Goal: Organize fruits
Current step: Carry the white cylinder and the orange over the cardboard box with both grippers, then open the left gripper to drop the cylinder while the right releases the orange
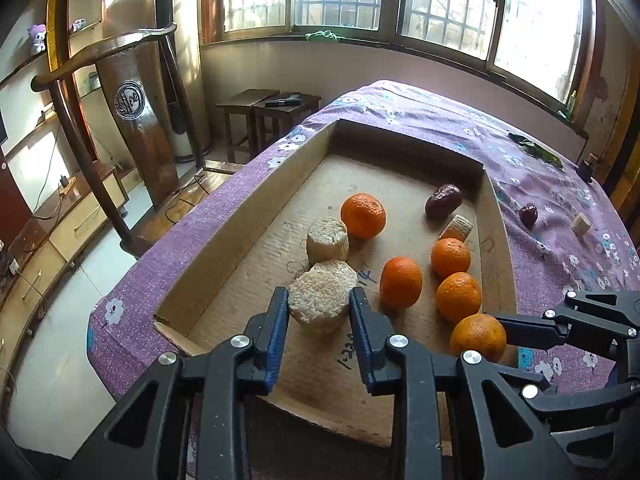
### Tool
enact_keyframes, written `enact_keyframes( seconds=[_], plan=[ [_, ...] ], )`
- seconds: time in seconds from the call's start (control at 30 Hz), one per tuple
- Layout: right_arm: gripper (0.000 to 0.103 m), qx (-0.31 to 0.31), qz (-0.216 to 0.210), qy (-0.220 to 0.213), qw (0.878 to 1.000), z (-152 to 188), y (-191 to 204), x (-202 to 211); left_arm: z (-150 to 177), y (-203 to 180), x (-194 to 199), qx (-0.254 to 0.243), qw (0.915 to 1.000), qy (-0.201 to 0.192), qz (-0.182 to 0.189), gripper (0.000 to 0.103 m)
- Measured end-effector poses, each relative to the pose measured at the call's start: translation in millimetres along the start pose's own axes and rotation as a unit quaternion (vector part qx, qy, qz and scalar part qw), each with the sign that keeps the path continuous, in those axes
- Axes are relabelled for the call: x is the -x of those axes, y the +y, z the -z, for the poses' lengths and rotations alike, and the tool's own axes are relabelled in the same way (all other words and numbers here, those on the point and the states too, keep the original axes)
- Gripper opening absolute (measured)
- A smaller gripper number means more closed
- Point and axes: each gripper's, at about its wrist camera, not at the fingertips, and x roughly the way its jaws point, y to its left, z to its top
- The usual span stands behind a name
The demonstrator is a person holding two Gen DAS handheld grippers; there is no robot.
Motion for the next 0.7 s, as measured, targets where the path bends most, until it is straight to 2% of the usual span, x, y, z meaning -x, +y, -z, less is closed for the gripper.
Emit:
enact_keyframes(
  seconds=[0.33, 0.43, 0.6, 0.7],
  plan=[
    [0.036, 0.005, 0.01, 0.014, 1.0, -3.7, -4.7, -16.2, -1.1, -5.6, -4.7, -0.006, 1.0, -0.001, -0.007, 0.03],
    [0.036, 0.015, 0.026, 0.017, 0.999, -6.0, -4.2, -19.4, -2.0, -7.6, -5.2, -0.008, 0.9999, -0.003, -0.014, 0.03],
    [0.037, 0.028, 0.019, 0.025, 0.999, -2.5, 2.2, -22.6, 0.1, -11.7, -6.3, -0.014, 0.9996, -0.005, -0.026, 0.03],
    [0.037, 0.016, 0.006, 0.026, 1.0, -2.1, -1.0, -20.5, 2.2, -10.4, -11.5, -0.006, 0.9998, 0.009, -0.018, 0.03]
  ],
)
